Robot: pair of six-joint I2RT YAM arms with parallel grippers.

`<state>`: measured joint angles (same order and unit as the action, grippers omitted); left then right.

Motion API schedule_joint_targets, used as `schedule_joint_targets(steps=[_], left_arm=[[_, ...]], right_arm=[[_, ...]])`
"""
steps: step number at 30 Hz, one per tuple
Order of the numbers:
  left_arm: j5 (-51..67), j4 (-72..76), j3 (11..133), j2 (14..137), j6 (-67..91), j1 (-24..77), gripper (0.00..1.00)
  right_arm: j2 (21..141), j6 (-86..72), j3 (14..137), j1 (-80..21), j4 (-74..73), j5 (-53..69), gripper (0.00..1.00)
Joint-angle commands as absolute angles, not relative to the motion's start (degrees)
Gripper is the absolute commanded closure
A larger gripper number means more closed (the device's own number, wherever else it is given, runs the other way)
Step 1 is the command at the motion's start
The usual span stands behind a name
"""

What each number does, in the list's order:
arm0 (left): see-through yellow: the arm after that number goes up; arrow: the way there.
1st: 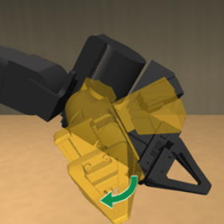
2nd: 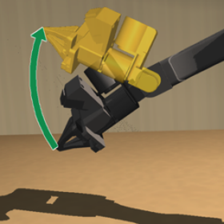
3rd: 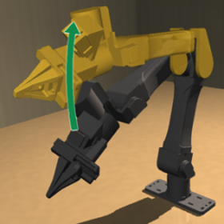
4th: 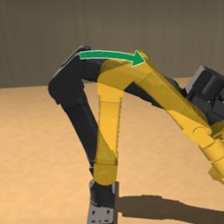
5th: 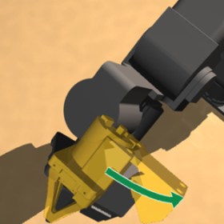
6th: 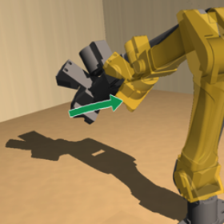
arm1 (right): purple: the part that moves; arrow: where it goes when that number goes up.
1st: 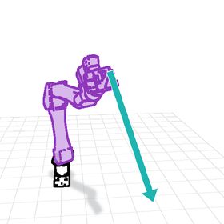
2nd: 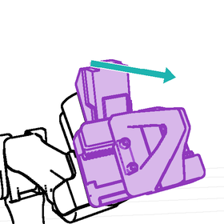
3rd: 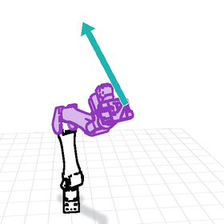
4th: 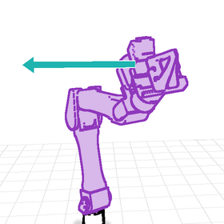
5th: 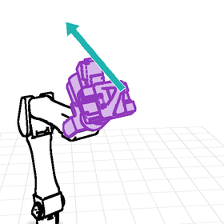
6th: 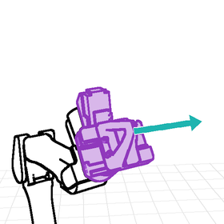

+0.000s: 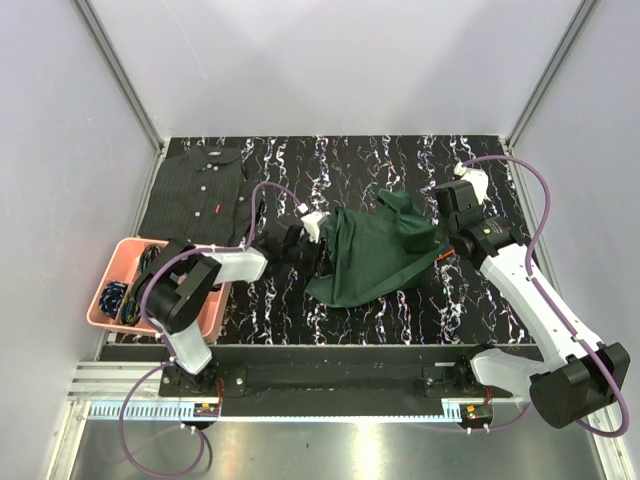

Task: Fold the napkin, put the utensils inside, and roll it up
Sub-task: Flatten the napkin out

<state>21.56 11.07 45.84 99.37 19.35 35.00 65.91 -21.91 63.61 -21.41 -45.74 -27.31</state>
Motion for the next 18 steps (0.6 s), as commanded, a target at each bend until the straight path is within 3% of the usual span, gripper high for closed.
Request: schedule_joint_targets(steps=[1, 12, 14, 18], left_arm=[[18.56, 10.02, 41.24, 98.18, 19.16, 36.21, 0.51], [14.5, 11.16, 33.32, 92.72, 22.76, 39.64, 0.51], [14.85, 11.34, 33.4, 94.03, 23.03, 39.99, 0.55], [12.84, 9.85, 33.23, 94.48, 24.69, 40.17, 0.76]], right_arm=[[65.13, -23.03, 63.63, -21.36, -44.83, -26.9, 1.0], [64.95, -23.47, 62.84, -21.36, -43.95, -24.7, 1.0], [64.86, -23.64, 62.58, -21.36, -43.86, -24.26, 1.0], [64.42, -23.55, 62.49, -21.36, -43.86, -24.17, 1.0]])
